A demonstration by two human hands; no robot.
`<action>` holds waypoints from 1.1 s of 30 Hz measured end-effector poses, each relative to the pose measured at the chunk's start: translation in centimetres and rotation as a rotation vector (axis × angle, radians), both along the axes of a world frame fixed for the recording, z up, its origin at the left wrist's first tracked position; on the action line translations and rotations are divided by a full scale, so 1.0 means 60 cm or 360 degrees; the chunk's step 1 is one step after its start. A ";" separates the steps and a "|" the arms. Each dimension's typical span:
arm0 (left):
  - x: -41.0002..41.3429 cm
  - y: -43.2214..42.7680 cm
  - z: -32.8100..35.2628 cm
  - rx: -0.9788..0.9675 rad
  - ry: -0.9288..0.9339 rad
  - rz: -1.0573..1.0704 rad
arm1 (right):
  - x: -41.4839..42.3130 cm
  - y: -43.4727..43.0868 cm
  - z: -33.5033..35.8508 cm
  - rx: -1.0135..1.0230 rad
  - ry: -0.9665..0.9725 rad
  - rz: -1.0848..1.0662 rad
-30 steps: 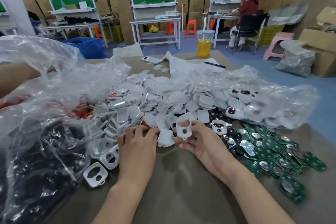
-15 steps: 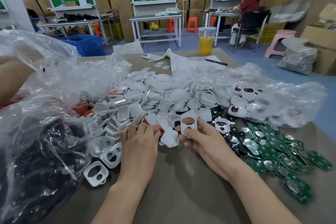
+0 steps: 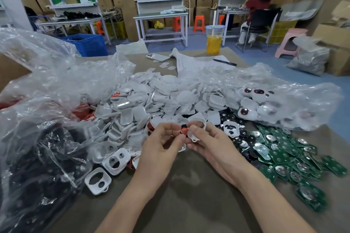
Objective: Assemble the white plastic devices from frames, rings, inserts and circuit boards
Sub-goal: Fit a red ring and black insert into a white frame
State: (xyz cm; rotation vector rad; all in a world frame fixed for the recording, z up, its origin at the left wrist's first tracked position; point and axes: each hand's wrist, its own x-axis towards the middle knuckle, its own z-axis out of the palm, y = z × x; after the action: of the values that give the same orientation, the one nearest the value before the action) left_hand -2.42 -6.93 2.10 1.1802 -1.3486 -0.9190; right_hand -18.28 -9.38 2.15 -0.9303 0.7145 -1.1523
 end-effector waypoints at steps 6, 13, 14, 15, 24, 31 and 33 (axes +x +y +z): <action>0.002 0.000 0.012 -0.0007 0.0188 -0.0092 | 0.000 0.002 0.001 -0.0046 0.0046 0.0015; 0.003 -0.001 0.013 0.0007 0.0210 -0.0098 | -0.003 0.002 0.003 -0.0040 -0.0038 0.0024; 0.003 0.000 0.013 -0.0005 0.0178 -0.0104 | -0.004 0.001 0.002 -0.0030 -0.0059 0.0021; 0.003 0.000 0.012 -0.0007 0.0154 -0.0113 | -0.004 0.001 0.001 -0.0020 -0.0077 0.0023; 0.004 -0.002 0.012 0.0009 0.0102 -0.0122 | -0.003 0.002 0.002 -0.0027 -0.0001 0.0040; 0.003 0.001 0.012 -0.0066 0.0030 -0.0152 | 0.001 0.004 0.001 -0.0088 0.0077 0.0005; 0.001 0.002 0.011 -0.0090 0.0003 -0.0176 | 0.001 0.004 0.000 -0.0117 0.0131 0.0016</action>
State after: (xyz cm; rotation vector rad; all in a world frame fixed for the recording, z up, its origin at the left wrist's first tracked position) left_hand -2.37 -6.82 2.75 1.0701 -1.4409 -0.9537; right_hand -18.24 -9.13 2.12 -1.0471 0.7372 -1.1429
